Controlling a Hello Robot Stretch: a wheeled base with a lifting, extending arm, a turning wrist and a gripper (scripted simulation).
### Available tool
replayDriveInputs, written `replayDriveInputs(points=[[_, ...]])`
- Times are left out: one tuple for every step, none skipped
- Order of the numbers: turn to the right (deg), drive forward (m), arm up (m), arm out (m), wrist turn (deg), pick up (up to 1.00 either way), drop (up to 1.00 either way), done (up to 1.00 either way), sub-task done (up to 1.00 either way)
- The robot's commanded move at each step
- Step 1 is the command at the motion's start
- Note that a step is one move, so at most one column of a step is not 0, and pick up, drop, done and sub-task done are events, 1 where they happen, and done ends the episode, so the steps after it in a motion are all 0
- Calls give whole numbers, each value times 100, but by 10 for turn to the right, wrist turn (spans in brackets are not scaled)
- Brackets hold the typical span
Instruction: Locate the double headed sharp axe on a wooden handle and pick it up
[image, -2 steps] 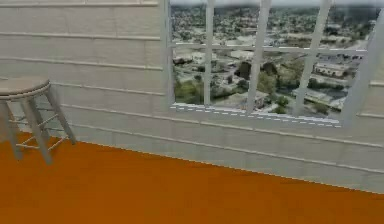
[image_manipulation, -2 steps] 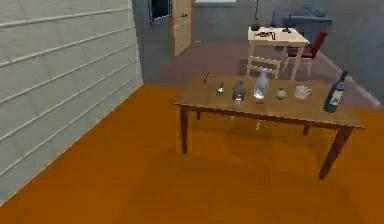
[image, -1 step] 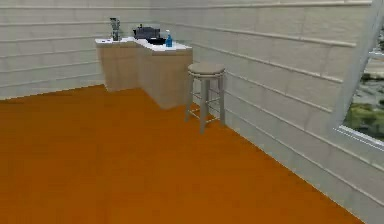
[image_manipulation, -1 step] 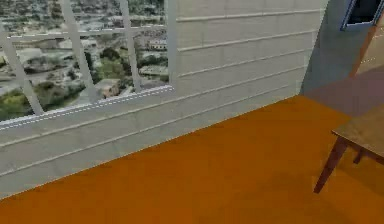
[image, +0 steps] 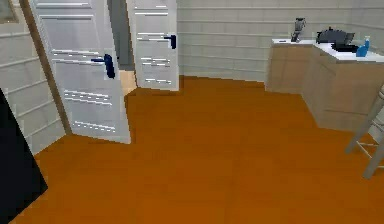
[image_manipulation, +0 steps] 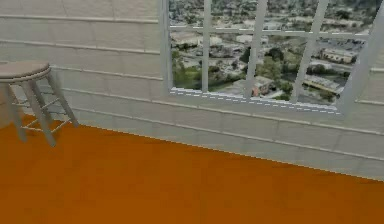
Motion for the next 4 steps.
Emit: replayDriveInputs(points=[[-60, 0, 0, 0, 0, 0, 0, 0, 0], [0, 100, 0, 0, 0, 0, 0, 0, 0], [0, 100, 0, 0, 0, 0, 0, 0, 0], [0, 20, 0, 0, 0, 0, 0, 0, 0]])
